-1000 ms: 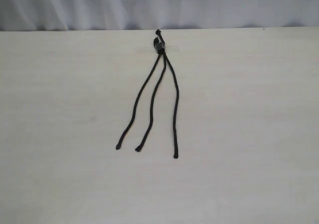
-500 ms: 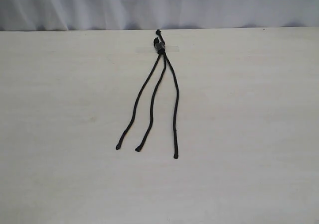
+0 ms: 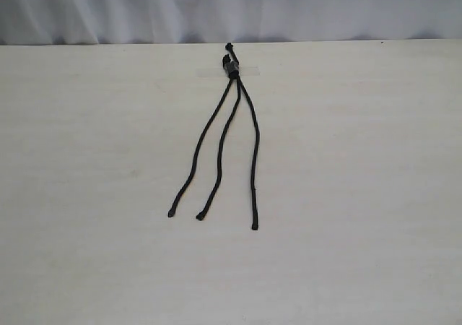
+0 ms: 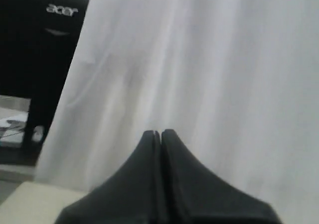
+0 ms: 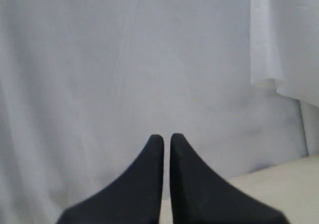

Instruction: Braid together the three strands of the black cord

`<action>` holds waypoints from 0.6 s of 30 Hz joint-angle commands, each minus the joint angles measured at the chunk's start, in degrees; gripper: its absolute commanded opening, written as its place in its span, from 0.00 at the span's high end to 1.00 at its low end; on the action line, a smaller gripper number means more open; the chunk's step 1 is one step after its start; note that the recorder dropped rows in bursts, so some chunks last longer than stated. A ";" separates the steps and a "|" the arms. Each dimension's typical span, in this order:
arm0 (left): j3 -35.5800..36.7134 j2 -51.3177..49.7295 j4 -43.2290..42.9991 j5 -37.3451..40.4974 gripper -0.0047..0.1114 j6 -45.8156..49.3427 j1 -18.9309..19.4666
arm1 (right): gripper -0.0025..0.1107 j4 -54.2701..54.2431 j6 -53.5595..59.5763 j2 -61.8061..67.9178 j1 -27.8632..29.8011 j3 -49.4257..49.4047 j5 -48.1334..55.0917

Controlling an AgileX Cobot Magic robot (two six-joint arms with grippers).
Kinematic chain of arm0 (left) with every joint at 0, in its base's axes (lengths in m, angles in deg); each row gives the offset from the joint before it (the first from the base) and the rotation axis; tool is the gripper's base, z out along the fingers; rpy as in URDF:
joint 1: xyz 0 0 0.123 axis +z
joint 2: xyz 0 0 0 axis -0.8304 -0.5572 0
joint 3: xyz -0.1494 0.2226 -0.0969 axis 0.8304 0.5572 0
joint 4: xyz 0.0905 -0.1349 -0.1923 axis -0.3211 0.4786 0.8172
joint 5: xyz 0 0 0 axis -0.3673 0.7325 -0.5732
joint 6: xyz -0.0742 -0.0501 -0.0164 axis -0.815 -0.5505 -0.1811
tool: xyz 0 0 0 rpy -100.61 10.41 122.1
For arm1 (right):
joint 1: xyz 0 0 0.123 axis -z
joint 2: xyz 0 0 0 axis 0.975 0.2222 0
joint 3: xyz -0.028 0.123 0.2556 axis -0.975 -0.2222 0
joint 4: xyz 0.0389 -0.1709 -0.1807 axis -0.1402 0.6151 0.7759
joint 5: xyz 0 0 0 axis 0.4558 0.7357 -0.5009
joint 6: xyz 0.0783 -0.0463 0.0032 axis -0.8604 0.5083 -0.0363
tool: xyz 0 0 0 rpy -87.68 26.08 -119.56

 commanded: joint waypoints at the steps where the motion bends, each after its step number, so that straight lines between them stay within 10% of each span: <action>1: 0.19 0.17 2.76 -21.09 0.96 -13.22 -0.15 | 0.94 -10.55 -2.43 -0.33 0.21 -0.12 -11.45; 10: 0.19 0.17 -2.93 -47.85 0.96 -13.22 -0.15 | 0.94 -9.91 -4.75 -0.33 0.21 -0.12 -24.59; 18: -11.42 -5.62 -16.70 -13.74 0.96 -10.88 -0.15 | 0.94 17.28 -12.40 7.89 0.21 10.10 -8.98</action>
